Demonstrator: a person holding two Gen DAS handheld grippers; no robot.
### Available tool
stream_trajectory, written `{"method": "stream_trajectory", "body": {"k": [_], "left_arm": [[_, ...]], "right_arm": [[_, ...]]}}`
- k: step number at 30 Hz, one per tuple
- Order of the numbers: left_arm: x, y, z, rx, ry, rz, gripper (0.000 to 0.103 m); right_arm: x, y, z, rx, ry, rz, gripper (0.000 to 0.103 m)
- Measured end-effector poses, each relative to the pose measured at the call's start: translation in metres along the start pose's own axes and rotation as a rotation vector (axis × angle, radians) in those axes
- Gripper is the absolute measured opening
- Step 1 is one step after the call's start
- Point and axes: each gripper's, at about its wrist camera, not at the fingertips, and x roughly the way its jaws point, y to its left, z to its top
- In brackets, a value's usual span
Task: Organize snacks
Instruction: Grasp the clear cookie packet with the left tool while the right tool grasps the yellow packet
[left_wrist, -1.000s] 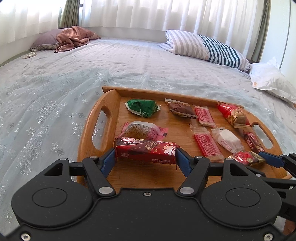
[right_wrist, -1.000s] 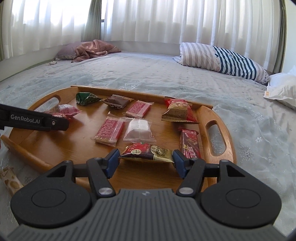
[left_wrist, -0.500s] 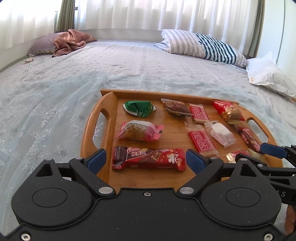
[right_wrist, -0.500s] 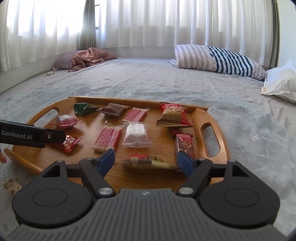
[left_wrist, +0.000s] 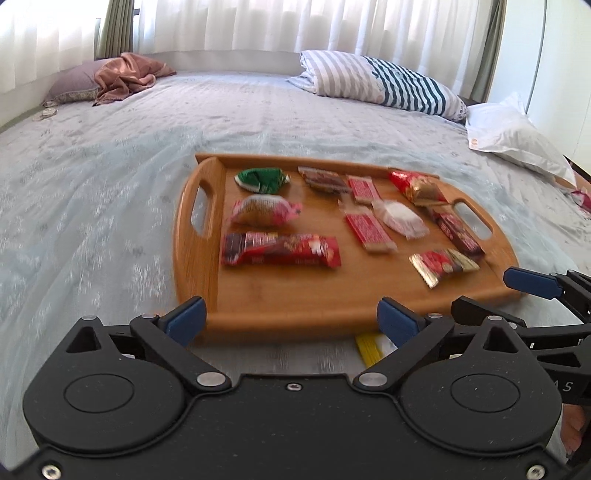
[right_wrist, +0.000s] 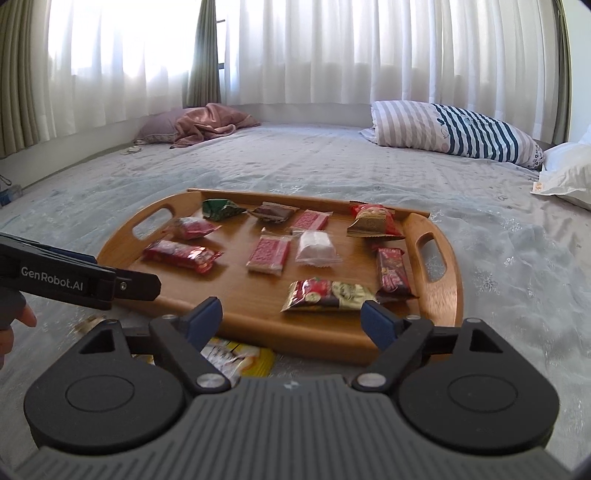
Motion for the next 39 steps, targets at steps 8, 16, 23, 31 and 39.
{"method": "stream_trajectory", "body": {"k": [8,16,23,31,39], "left_arm": [[-0.02,0.0,-0.018,0.003,0.004,-0.005,0.099],[-0.03,-0.003,-0.032,0.023,0.02,-0.011,0.099],[-0.031,-0.003,-0.043,0.03,0.047,-0.037,0.099],[-0.025,-0.008,-0.042,0.038,0.046,-0.071,0.088],[-0.018,-0.011,-0.041,0.046,0.054,-0.08,0.061]], "right_arm": [[-0.012,0.008,-0.01,-0.002,-0.001,0.014,0.091],[-0.022,0.013,-0.023,0.012,0.014,0.032,0.091],[-0.029,0.016,-0.034,0.001,0.027,0.026,0.091],[-0.03,0.015,-0.04,0.009,0.031,0.028,0.091],[-0.028,0.021,-0.043,0.004,0.038,0.042,0.091]]}}
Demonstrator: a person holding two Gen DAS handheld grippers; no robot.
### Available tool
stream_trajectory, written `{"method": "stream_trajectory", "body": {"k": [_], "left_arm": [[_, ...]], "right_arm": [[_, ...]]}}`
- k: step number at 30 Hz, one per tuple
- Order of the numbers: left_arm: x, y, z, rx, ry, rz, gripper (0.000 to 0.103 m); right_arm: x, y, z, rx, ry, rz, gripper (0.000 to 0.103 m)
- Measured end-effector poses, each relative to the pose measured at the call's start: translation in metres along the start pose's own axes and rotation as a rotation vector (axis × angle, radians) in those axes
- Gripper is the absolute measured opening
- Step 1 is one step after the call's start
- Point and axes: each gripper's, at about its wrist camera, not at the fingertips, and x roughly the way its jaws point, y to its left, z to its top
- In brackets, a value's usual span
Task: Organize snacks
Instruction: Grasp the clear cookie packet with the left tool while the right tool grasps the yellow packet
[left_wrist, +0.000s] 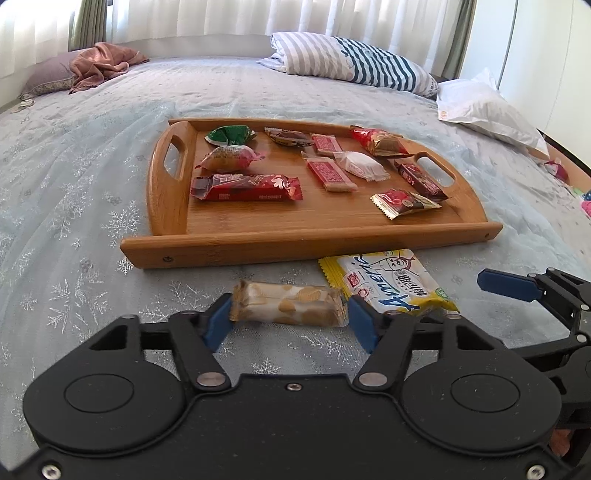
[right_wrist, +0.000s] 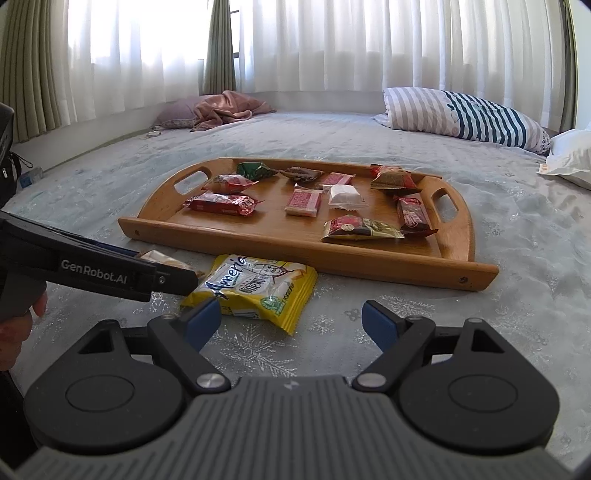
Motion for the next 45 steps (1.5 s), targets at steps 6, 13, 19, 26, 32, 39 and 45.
{"method": "stream_trajectory", "body": {"k": [6,13,19,26,32,39,45], "left_arm": [[-0.002,0.002,0.002,-0.015,0.003,-0.012,0.053],[-0.007,0.006,0.003,-0.026,0.002,-0.017,0.051],[-0.014,0.009,0.003,-0.035,-0.01,-0.021,0.051],[-0.023,0.013,0.006,-0.042,-0.033,-0.018,0.051],[-0.028,0.016,0.009,-0.052,-0.045,-0.013,0.051],[-0.032,0.017,0.013,-0.054,-0.061,-0.016,0.05],[-0.034,0.018,0.015,-0.061,-0.066,-0.018,0.05]], "right_arm": [[0.004,0.009,-0.001,0.002,0.004,0.025,0.091],[0.009,0.021,0.001,-0.013,0.003,0.025,0.091],[0.015,0.028,0.004,-0.002,0.008,0.013,0.091],[0.02,0.034,0.005,0.016,0.026,-0.012,0.086],[0.018,0.038,0.004,0.014,0.022,-0.017,0.069],[0.011,0.039,0.004,0.02,0.01,-0.029,0.053],[0.005,0.036,0.003,0.038,0.015,-0.046,0.026]]}}
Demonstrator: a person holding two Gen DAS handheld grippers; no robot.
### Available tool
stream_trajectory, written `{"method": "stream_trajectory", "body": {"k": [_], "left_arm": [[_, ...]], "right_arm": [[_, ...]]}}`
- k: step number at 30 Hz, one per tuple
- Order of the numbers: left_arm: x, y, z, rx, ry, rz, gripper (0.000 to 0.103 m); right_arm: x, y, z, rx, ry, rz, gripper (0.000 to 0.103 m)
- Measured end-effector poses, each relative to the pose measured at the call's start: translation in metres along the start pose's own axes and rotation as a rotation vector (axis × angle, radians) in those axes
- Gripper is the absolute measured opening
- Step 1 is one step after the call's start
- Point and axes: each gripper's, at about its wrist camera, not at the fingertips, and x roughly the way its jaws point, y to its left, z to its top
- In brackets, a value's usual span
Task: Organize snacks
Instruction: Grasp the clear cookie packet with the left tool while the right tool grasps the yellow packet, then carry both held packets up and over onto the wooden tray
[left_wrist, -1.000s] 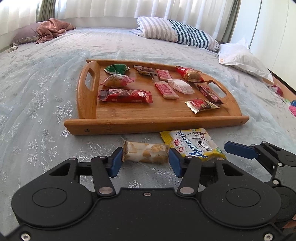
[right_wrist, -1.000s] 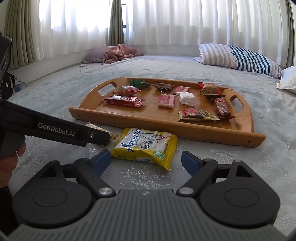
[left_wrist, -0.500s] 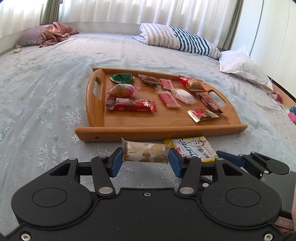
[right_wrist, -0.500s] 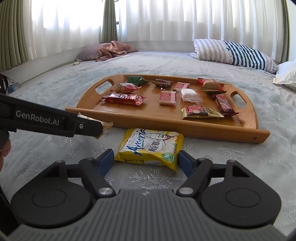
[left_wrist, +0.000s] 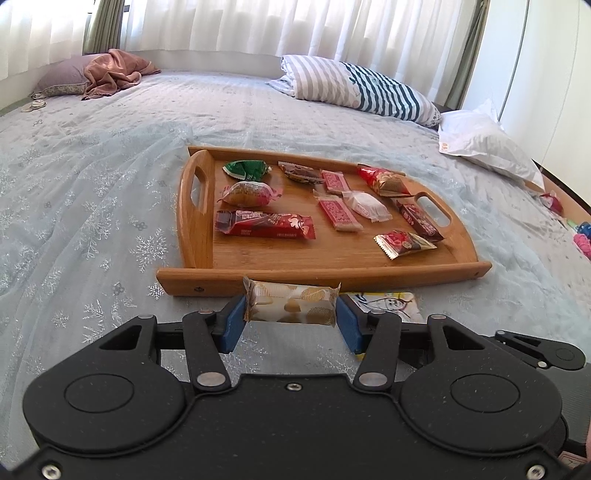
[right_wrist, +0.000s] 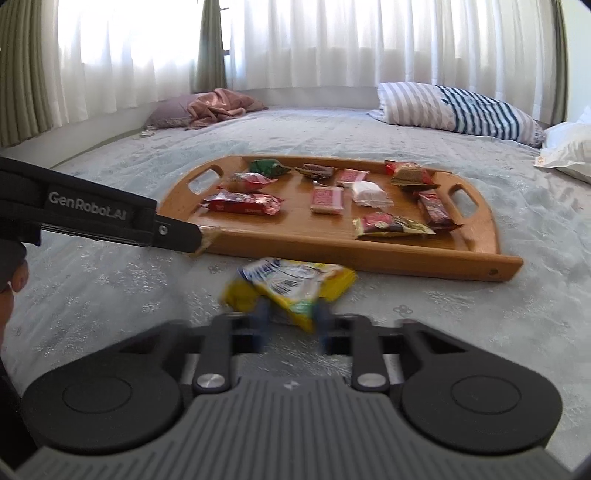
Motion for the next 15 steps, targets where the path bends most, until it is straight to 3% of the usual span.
{"method": "stream_trajectory", "body": {"k": [15], "left_arm": [[0.001,0.001,0.008,-0.002,-0.006,-0.001,0.05]], "right_arm": [[-0.032,-0.006,-0.001,0.012,-0.066,-0.023,0.016]]}}
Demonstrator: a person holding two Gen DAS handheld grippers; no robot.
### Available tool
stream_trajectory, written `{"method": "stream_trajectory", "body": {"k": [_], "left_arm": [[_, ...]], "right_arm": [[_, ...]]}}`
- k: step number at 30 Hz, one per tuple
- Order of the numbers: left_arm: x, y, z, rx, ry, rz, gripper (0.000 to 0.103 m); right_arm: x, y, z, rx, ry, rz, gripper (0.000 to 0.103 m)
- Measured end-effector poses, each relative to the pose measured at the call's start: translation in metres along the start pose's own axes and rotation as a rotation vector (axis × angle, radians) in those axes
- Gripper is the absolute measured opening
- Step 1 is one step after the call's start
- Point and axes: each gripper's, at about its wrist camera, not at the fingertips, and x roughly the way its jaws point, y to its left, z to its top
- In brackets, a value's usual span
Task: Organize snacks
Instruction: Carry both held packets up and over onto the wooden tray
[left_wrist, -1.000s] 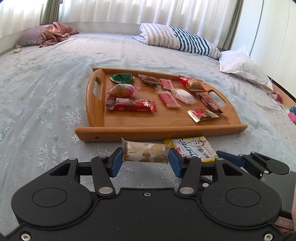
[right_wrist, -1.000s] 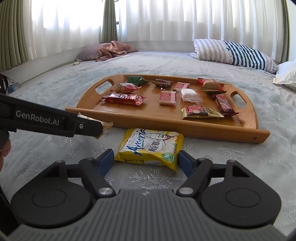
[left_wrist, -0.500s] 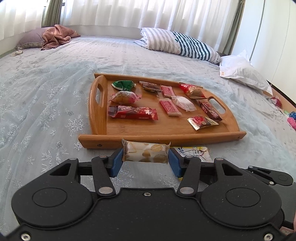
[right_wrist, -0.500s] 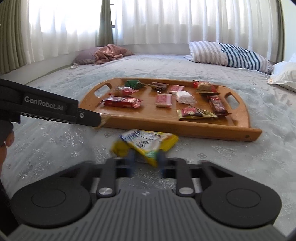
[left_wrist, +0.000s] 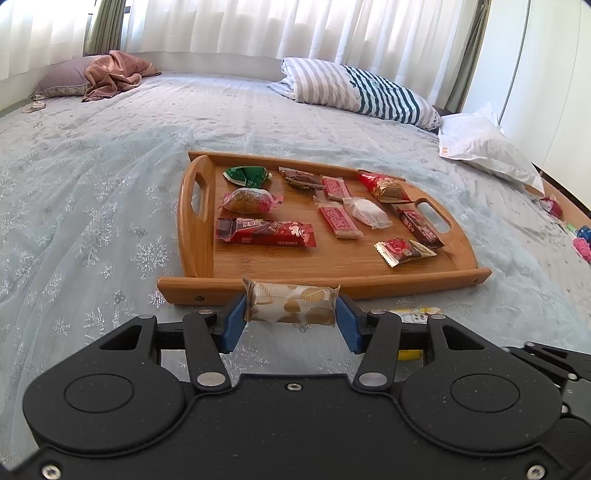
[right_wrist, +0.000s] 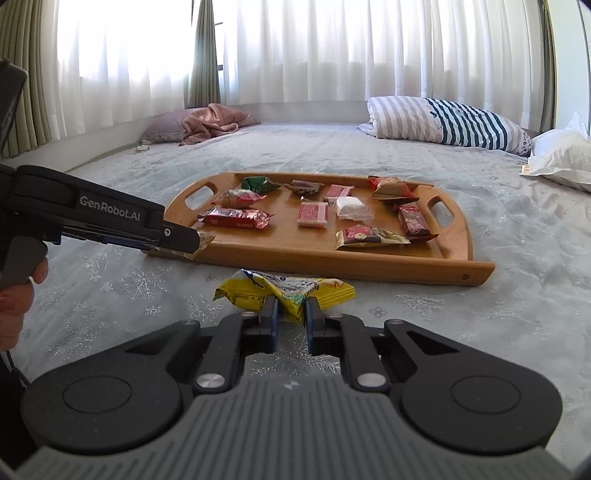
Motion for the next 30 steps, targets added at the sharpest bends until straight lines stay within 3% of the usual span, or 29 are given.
{"method": "stream_trajectory", "body": {"k": [21,27,30], "left_arm": [[0.024,0.003,0.023,-0.025,-0.009,0.011,0.05],[0.029,0.004,0.023,-0.028,-0.006,0.015,0.05],[0.031,0.005,0.022,-0.024,-0.001,0.019,0.05]], "right_arm": [[-0.02,-0.017,0.04,-0.007,-0.158,-0.062,0.008],[-0.013,-0.021,0.037,-0.003,-0.114,-0.047,0.002],[-0.005,-0.023,0.028,-0.024,-0.067,-0.046,0.009]]}}
